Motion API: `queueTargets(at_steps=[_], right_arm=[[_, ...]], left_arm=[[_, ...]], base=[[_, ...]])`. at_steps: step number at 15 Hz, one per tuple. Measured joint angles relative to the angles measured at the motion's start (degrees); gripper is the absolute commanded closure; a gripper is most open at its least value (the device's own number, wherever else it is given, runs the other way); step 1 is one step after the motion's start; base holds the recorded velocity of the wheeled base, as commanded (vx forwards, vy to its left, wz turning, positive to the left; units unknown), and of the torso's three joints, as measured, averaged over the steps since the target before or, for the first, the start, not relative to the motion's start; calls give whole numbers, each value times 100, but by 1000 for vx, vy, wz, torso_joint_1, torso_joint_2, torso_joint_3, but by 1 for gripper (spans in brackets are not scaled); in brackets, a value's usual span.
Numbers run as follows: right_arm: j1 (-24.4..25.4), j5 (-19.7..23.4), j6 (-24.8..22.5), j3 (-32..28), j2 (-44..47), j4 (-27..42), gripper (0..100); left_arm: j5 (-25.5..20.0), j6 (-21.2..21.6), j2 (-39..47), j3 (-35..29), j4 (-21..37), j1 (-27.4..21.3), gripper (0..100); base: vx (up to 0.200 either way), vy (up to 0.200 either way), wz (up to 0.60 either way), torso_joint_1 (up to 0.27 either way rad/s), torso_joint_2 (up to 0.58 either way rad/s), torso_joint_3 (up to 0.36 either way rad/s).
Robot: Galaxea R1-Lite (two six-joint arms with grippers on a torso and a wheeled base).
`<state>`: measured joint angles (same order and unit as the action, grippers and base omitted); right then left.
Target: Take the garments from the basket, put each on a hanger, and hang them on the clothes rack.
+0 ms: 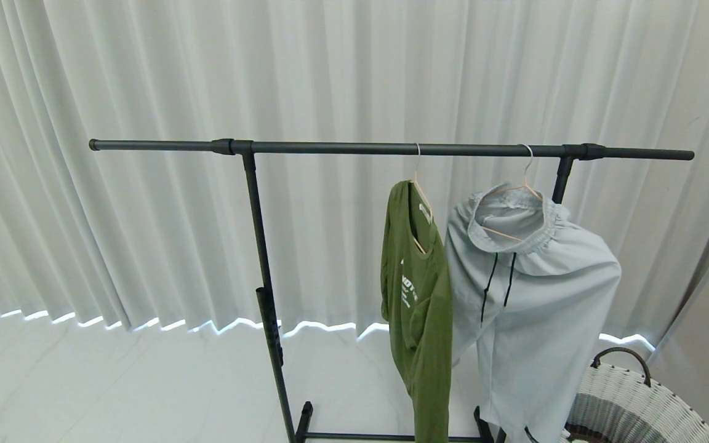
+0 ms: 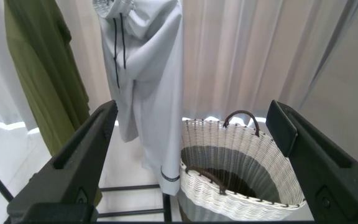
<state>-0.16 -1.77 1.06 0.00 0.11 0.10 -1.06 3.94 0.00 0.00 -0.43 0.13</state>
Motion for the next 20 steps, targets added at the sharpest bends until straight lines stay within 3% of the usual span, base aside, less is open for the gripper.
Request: queueTargets(at_steps=[20], right_arm=[[16,0,0,0,-4,0,0]], left_arm=[[0,2,0,0,0,0,0]], base=[[0,0,0,0,0,0]])
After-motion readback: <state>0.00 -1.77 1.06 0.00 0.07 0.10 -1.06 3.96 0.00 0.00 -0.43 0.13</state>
